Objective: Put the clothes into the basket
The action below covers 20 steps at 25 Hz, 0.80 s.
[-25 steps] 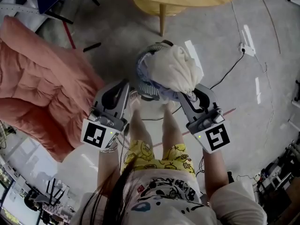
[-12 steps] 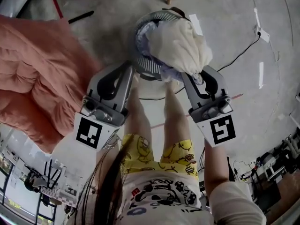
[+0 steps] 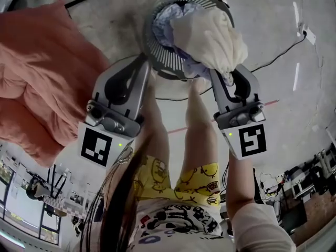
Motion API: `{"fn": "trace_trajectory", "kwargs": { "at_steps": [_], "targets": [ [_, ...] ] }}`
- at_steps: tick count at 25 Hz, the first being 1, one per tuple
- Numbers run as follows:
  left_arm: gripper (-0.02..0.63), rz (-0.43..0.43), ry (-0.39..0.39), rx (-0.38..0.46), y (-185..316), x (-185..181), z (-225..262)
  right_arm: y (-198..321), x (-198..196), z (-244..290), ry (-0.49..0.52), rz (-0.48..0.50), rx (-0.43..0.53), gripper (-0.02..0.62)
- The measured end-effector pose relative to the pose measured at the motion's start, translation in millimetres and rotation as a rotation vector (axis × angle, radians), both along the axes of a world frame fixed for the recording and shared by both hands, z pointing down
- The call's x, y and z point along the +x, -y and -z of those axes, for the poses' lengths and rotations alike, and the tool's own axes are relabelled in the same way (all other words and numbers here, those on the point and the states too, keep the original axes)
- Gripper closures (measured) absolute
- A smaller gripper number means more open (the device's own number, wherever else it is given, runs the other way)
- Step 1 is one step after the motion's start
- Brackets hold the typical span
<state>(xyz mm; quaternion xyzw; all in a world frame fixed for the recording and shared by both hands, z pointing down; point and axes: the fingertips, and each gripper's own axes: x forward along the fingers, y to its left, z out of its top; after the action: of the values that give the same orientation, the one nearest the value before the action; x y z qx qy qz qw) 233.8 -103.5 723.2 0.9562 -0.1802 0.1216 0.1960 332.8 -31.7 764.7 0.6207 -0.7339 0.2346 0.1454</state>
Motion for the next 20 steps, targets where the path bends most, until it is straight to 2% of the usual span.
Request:
{"fn": "trace_trajectory", "kwargs": {
  "at_steps": [3, 5, 8, 11, 13, 17, 20],
  "targets": [
    [0.594, 0.004, 0.003, -0.018, -3, 2, -4, -7, 2, -12, 0.011, -0.022, -0.025, 0.489],
    [0.594, 0.004, 0.008, -0.027, -6, -3, -3, -11, -3, -16, 0.031, -0.03, -0.057, 0.397],
    [0.594, 0.004, 0.007, -0.039, -9, -5, -7, -11, -6, -20, 0.043, -0.04, -0.08, 0.383],
    [0.594, 0.004, -0.039, -0.031, -9, -2, -9, -10, -4, -26, 0.052, -0.038, -0.082, 0.383],
    [0.594, -0.003, -0.039, -0.04, -11, -2, -10, -9, -2, -24, 0.054, -0.04, -0.077, 0.383],
    [0.594, -0.01, -0.001, -0.047, -9, -1, 6, -9, 2, 0, 0.058, -0.049, -0.066, 0.383],
    [0.594, -0.019, -0.026, -0.02, -4, 4, 34, -4, 5, 31, 0.043, -0.051, -0.032, 0.383]
  ]
}}
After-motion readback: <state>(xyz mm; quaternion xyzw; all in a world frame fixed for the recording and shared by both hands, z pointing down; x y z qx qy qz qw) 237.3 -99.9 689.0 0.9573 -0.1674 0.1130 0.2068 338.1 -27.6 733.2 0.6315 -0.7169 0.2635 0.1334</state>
